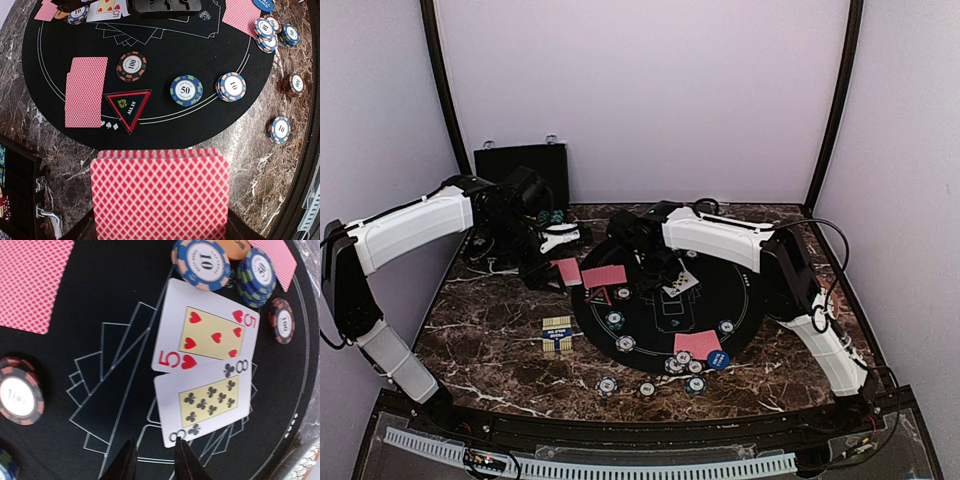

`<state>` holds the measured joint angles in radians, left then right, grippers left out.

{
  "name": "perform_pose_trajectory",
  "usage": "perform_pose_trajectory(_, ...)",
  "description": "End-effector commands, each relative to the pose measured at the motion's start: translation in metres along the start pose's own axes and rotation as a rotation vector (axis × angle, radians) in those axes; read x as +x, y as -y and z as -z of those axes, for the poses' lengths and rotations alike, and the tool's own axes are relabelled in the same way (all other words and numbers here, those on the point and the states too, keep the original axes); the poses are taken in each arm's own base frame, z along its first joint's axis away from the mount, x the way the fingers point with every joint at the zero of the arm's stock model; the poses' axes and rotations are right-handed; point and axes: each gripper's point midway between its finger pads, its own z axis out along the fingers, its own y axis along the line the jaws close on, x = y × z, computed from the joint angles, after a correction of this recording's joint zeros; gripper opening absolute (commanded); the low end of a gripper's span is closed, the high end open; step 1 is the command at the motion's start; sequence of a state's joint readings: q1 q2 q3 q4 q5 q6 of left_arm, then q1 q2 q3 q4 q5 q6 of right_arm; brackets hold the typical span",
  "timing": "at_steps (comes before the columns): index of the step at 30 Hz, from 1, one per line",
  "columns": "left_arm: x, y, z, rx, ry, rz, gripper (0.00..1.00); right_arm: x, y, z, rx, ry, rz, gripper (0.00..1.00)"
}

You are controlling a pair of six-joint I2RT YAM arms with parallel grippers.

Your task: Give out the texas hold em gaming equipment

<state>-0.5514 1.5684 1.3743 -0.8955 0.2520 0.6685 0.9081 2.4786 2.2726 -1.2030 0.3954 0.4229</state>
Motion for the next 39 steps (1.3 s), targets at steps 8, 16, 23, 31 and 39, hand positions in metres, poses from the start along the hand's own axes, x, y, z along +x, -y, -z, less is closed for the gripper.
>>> perform_pose_trajectory(8,-0.005,0.003,0.015,0.0,0.03,-0.001,0.0,-0.031,-0.005,0.028,-0.528,0.066,-0.27,0.43)
perform_pose_trajectory(16,-0.004,0.004,0.015,0.0,0.034,-0.001,0.0,0.009,0.025,0.018,-0.68,-0.017,-0.338,0.44)
perform_pose_trajectory(23,-0.006,0.004,0.015,0.005,0.038,-0.002,0.0,0.036,0.018,-0.001,-0.722,-0.079,-0.357,0.4)
perform_pose_trajectory(31,-0.007,0.003,0.015,0.007,0.036,0.002,0.0,0.03,0.007,-0.013,-0.761,-0.094,-0.365,0.31)
perform_pose_trajectory(39,-0.008,0.002,0.017,0.0,0.036,-0.001,0.0,0.031,0.0,-0.029,-0.761,-0.117,-0.37,0.28)
